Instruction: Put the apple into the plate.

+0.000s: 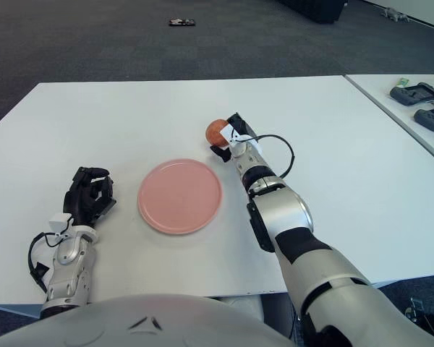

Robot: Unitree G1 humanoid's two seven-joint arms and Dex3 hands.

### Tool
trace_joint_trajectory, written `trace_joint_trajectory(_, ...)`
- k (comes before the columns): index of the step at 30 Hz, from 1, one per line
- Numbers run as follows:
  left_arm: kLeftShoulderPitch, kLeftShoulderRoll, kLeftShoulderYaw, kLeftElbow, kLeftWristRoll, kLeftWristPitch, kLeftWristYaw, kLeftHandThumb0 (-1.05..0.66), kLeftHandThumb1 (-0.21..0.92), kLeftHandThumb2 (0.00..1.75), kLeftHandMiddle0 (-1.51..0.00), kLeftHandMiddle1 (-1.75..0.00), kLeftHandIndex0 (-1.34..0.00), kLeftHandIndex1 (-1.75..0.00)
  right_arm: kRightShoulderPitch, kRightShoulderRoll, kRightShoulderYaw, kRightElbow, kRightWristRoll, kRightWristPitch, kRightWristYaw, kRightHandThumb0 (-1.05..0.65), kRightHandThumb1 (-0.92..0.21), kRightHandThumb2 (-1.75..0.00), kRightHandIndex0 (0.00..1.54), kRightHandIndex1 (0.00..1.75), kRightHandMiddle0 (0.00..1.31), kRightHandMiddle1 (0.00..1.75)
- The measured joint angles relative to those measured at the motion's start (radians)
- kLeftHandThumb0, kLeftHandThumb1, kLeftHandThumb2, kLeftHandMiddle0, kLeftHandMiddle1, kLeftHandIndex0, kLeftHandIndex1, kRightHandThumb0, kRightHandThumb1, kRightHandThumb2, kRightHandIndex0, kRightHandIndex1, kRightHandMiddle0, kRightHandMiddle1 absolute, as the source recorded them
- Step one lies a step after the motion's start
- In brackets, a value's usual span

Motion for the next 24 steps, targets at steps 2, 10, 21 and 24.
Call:
trace_joint_trajectory(2,-0.001,0.0,0.0,0.002,0.0,-0.002,0.0,-0.38,0.66,0.89,-0.79,-1.75,-0.35,-1.75,0.0,0.0,-0.017,-0.007,0.021,-0.033,0.022,0.0,0.0,-1.66,0.88,1.68,0.6,1.75)
trace_joint_trajectory(10,-0.001,-0.002,-0.002,0.0,0.002,-0.002,0.001,-0.39,0.66,0.89,-0.8,-1.75,-0.35,-1.75,0.004,0.0,-0.035,-0.031,0.036,-0.113,0.062,0.0,0.01,-1.66,0.91,1.63,0.61,1.75)
trace_joint_trajectory(21,0.0,-0.001,-0.003,-0.004,0.006,0.004,0.003,-0.39,0.66,0.9,-0.82,-1.75,-0.35,-1.75,0.044,0.003,-0.053,-0.123,0.064,-0.197,0.104,0.0,0.02,-1.66,0.92,1.62,0.62,1.75)
trace_joint_trajectory(24,0.0,0.0,-0.004,0.0,0.012,-0.003,0.003,-0.39,0.65,0.9,-0.83,-1.75,-0.36,-1.75,0.077,0.009,-0.051,-0.197,0.07,-0.214,0.125,0.0,0.04,-1.69,0.93,1.63,0.64,1.75)
